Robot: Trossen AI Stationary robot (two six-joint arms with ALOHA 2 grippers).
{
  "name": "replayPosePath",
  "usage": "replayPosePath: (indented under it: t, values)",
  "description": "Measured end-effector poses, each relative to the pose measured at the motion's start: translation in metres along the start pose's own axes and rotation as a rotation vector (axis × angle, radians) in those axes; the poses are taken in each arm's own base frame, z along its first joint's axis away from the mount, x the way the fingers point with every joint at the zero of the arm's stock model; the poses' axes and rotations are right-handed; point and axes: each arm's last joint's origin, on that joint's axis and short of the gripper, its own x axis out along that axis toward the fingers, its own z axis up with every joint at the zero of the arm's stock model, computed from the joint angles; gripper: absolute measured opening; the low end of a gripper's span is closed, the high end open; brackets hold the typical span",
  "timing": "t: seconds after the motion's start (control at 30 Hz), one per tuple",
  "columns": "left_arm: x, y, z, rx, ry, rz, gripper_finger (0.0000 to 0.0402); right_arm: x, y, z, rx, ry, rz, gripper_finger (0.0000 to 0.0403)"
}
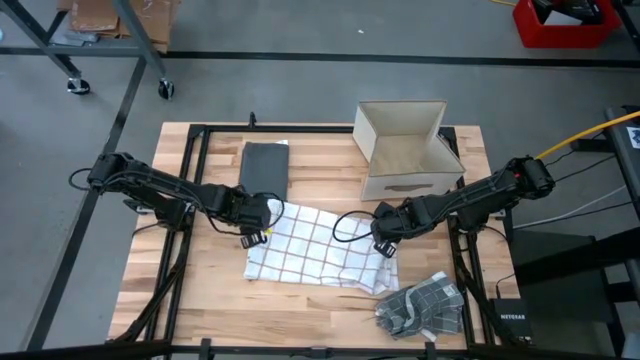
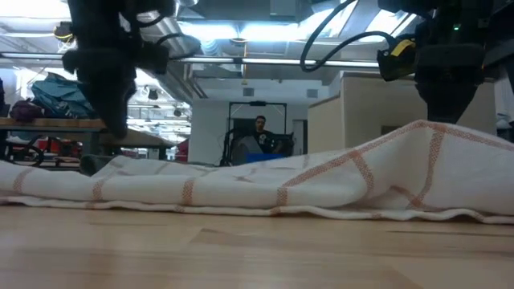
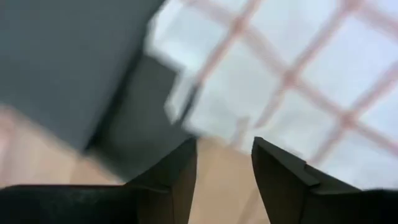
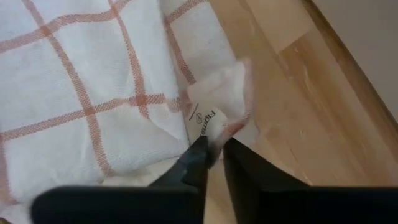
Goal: Fold towel
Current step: Fold the white kitchen towel
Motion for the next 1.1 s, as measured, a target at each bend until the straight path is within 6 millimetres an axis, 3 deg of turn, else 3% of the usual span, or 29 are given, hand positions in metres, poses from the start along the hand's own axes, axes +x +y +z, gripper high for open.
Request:
replayPosePath:
  t: [0.2,0.33,0.5,0.7,1.1]
  values:
    - [-0.003,-0.014,0.016,0.083,-0.117,-0.248,0.0145,0.000,0.000,0.000,0.001,-0.005,-0.003,0.0117]
    - [-0.007,-0.022,0.027,0.086,-0.221,-0.376,0.0145,0.000,0.000,0.000,0.001,-0.006,-0.001,0.0136]
    - [-0.009,-0.024,0.033,0.091,-0.282,-0.400,0.0145,0.000,0.000,0.000,0.001,-0.005,0.000,0.0137]
    - [-0.008,-0.029,0.024,0.126,-0.239,-0.395,0.0145,0.000,0.003,-0.002,0.001,0.093,0.081,0.0138]
    - [-0.003,-0.038,0.012,0.200,-0.147,-0.369,0.0145,-0.005,0.019,-0.004,0.062,0.352,0.433,0.0138]
